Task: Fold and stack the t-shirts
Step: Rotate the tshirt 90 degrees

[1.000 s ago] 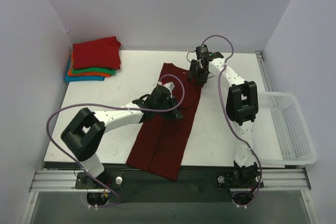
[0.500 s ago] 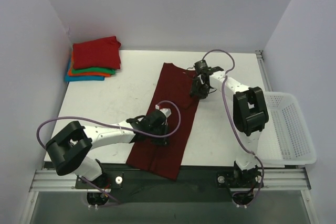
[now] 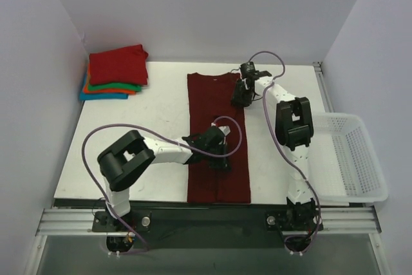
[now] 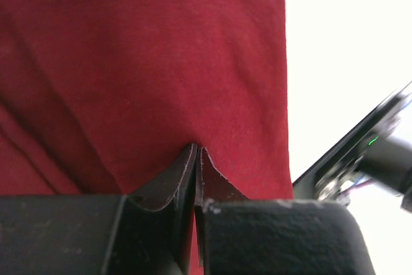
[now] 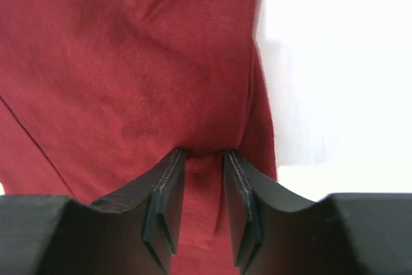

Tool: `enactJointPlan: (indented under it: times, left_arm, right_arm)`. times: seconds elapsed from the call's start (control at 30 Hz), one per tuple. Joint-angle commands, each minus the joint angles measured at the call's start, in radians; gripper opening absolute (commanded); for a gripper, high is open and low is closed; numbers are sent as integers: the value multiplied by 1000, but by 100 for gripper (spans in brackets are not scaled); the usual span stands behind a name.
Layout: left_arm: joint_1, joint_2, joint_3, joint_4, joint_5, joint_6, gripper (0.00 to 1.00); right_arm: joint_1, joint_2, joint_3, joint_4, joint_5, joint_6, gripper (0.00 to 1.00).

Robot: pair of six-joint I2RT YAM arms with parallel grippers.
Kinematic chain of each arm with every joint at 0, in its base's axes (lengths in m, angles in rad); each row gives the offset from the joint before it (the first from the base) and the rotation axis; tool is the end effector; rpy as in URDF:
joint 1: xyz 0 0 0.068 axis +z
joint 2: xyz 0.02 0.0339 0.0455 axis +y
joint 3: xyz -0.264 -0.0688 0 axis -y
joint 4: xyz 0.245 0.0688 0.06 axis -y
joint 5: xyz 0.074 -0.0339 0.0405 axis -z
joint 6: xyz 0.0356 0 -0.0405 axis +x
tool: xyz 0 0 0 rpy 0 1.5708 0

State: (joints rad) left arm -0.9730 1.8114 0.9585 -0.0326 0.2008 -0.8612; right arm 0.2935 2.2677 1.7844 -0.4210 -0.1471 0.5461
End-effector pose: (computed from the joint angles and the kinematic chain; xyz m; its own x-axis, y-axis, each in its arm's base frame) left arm 0.1957 -0.3001 0.1405 -0.9523 0.0777 -0.2952 0.2434 0.7768 -0.5807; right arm 0.4788 0.1502 0.1694 -0.8366 0.2838 -0.4685 0.0721 0.9049 0.4195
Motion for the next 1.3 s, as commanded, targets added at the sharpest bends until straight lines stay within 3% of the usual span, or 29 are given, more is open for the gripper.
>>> enactJointPlan:
  times: [0.0,0.17,0.3,0.43,0.57,0.73,0.97,1.1,1.27]
  left_arm:
    - [36,119,126,102,35,-21,11]
    - [76,177,221,115,95,-16,15]
    - [76,120,237,151,144,13,28]
    - [85,-3,175,191,183,8,32]
    - [150,-208,21,191,161,-25,33]
    - [394,-305,-23,125,97,-32,34]
    - [539,29,275,71,147,97,34]
    - [582,219,439,89,215,120,33]
    - [597,432,649,-42,184,166,33]
  right_arm:
    - [-34,107,134,-41,-35,-51,33]
    - [-60,151,285,-71,-109,-77,49]
    - [-73,54,293,-76,-126,-87,56]
    - [-79,-88,239,-78,-121,-68,58]
    - [-76,-269,65,-73,-88,-17,57]
    - [10,-554,-336,13,1,31,55]
    - [284,-796,-646,64,207,110,55]
    - [468,-806,-703,68,271,159,55]
    - [631,-714,-694,70,325,184,55]
